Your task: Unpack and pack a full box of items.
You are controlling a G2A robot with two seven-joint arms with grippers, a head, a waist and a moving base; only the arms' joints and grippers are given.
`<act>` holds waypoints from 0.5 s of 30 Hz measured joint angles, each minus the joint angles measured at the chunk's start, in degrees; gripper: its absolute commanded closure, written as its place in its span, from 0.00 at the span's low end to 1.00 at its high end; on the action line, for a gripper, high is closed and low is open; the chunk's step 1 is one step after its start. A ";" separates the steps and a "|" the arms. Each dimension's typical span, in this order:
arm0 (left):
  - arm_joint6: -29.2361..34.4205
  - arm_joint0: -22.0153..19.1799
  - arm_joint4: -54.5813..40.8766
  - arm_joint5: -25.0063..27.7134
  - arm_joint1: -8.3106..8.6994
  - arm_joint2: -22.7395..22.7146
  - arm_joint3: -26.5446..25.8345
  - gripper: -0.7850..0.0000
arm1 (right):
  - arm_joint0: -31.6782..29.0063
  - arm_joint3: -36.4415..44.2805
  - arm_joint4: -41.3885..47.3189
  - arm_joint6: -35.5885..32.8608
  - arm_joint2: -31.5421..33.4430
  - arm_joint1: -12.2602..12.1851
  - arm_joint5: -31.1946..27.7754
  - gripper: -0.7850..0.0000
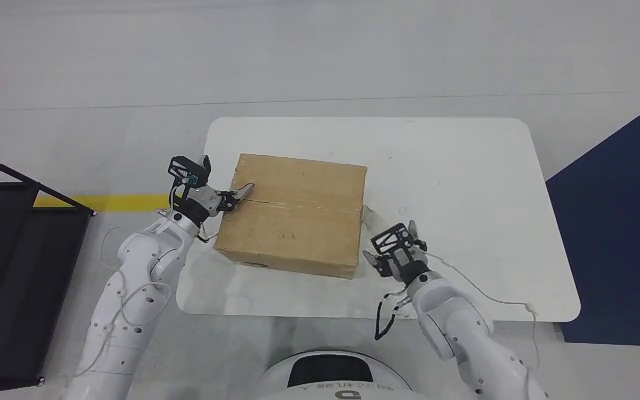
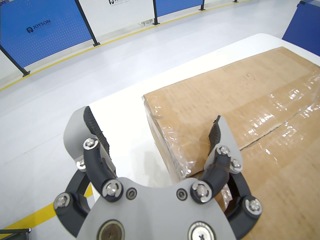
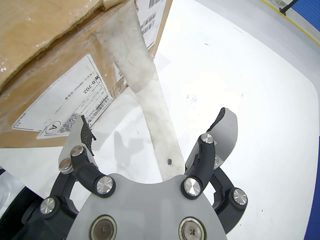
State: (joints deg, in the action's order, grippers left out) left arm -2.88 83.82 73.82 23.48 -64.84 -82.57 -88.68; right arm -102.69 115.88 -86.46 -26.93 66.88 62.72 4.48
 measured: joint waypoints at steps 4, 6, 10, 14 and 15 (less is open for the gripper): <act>0.00 0.00 0.00 0.00 0.00 0.00 0.00 0.00 | 3.58 -3.16 0.79 0.31 -2.24 0.77 0.75 0.00; 0.00 0.00 0.00 0.00 0.00 0.00 0.00 0.00 | 5.73 -5.59 2.00 1.09 -2.93 1.28 2.24 0.00; 0.00 0.00 0.00 0.00 0.00 0.00 0.00 0.00 | 8.79 -9.57 4.18 3.93 -3.85 2.26 6.58 0.00; 0.00 0.00 0.00 0.00 0.00 0.00 0.00 0.00 | 9.59 -10.68 6.90 8.56 -3.76 3.20 13.10 0.00; 0.00 0.00 0.00 0.00 0.00 0.00 0.00 0.00 | 9.40 -10.44 7.93 10.02 -3.53 3.39 14.59 0.00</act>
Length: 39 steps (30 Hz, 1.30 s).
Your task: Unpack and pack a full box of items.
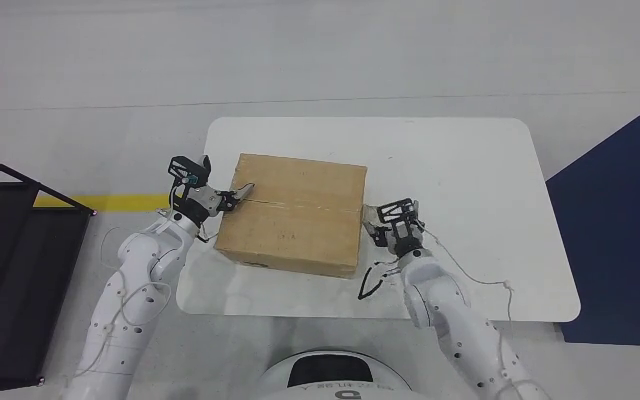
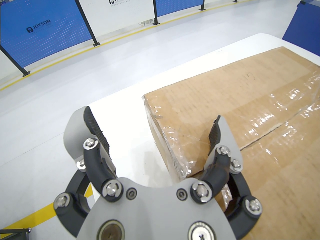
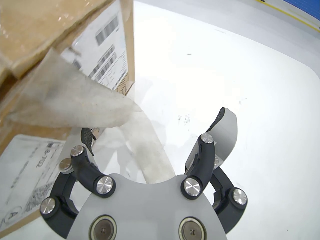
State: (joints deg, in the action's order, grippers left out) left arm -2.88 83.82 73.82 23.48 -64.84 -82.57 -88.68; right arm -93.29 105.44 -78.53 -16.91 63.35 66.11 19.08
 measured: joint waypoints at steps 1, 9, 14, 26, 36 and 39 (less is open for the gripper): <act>0.00 0.00 0.00 0.00 0.00 0.00 0.00 0.00 | -0.34 0.38 1.26 1.68 0.20 0.19 1.19 0.00; 0.00 0.00 0.00 0.00 0.00 0.00 0.00 0.00 | -5.48 4.50 7.41 14.02 2.31 0.78 3.12 0.00; 0.00 0.00 0.00 0.00 0.00 0.00 0.00 0.00 | -7.64 7.12 4.65 15.65 1.78 0.97 4.20 0.00; 0.00 0.00 0.00 0.00 0.00 0.00 0.00 0.00 | -4.12 12.62 -15.23 -0.68 -7.00 2.71 12.39 0.00; 0.00 0.00 0.00 0.00 0.00 0.00 0.00 0.00 | 3.65 11.61 -30.29 -19.18 -15.97 5.62 11.67 0.00; -0.09 0.03 -0.21 -0.24 -0.01 -0.12 -0.11 0.00 | 5.02 11.35 -32.22 -22.14 -17.22 6.45 11.76 0.00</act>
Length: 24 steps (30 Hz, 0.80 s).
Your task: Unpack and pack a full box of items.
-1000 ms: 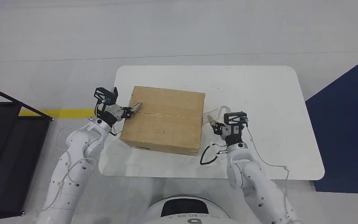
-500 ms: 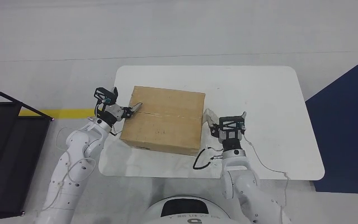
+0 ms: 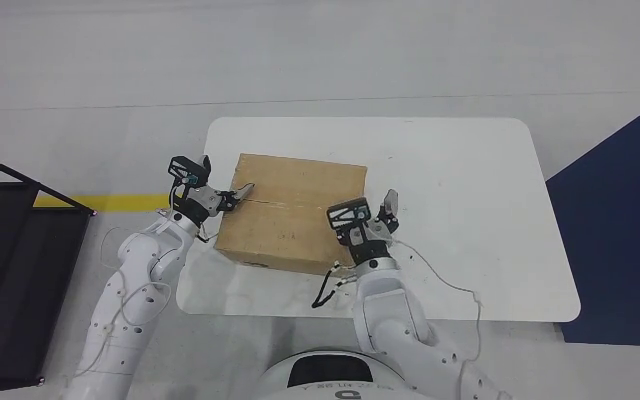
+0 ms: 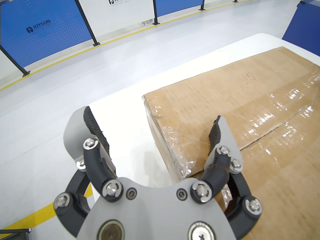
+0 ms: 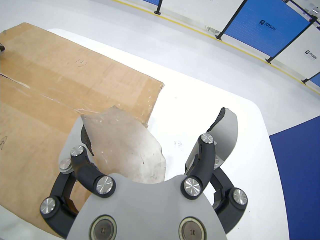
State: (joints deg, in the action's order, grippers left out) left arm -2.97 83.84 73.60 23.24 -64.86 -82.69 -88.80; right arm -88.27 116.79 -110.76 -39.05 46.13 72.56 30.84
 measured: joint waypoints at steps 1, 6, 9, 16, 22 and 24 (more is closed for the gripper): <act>-0.26 0.08 -0.51 -0.55 -0.02 -0.30 -0.24 0.00 | 0.26 -0.06 -0.22 -0.60 -0.21 0.21 -0.16 0.00; -1.54 1.41 -3.94 -2.93 0.17 -4.11 -2.19 0.00 | 1.89 -1.28 -0.99 -3.64 -0.90 1.30 -1.86 0.00; -2.17 2.39 -5.17 -3.43 0.40 -6.81 -2.97 0.00 | 3.02 -1.91 -2.51 -5.39 -2.12 2.02 -3.32 0.00; -2.64 4.68 -8.33 -4.62 0.80 -12.58 -2.77 0.00 | 5.33 -1.51 -4.99 -10.05 -4.69 3.85 -6.06 0.00; -0.34 3.94 -2.27 -7.56 0.68 -10.30 1.37 0.00 | 7.64 -1.88 0.88 -12.41 -4.83 5.48 -8.60 0.00; -0.09 2.80 -1.17 -7.33 0.43 -7.94 3.24 0.00 | 8.75 -2.93 3.54 -12.71 -4.74 6.07 -9.25 0.00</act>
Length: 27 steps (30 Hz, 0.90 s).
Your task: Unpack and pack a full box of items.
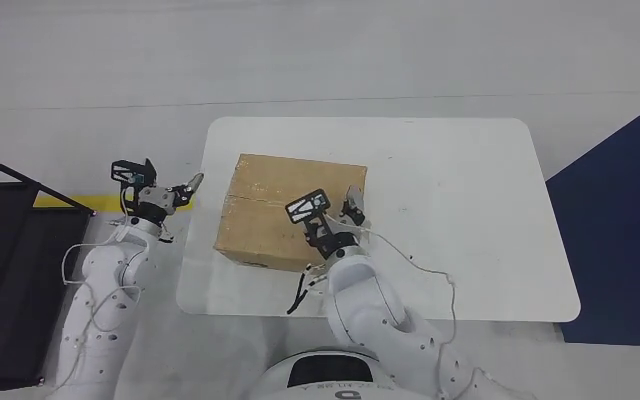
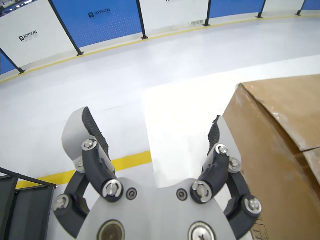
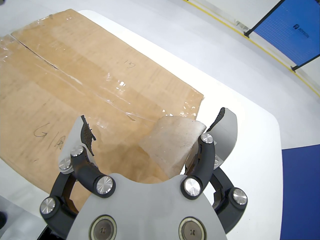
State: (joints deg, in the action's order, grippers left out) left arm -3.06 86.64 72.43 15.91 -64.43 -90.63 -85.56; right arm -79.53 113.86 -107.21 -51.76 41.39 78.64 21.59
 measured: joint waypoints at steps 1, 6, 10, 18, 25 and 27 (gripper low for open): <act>0.05 -0.57 0.70 0.09 -0.12 1.11 0.77 0.00 | 0.53 -0.57 0.93 -0.09 -0.01 0.27 -0.15 0.00; -0.54 -3.47 3.33 0.18 -0.94 7.31 3.60 0.00 | 3.56 -3.54 3.48 -0.42 -2.08 2.04 -0.16 0.00; -1.04 -4.32 4.40 0.42 -1.31 9.99 3.78 0.00 | 5.56 -5.28 3.02 -1.16 -4.21 3.50 0.71 0.00; -1.64 -4.73 6.33 1.42 -1.50 12.02 4.15 0.00 | 6.81 -7.03 5.39 -0.72 -4.83 5.82 3.70 0.00; -1.61 -4.68 7.67 1.06 -1.79 14.02 2.91 0.00 | 6.65 -4.39 12.06 3.40 -5.33 7.09 -0.33 0.00; -1.63 -4.70 7.67 0.79 -1.83 14.11 2.93 0.00 | 4.95 -0.80 12.07 6.31 -4.60 6.72 -2.10 0.00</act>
State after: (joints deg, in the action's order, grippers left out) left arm -4.69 81.94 80.10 16.70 -66.25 -76.52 -82.63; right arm -74.58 113.06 -95.14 -45.45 36.80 85.36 19.49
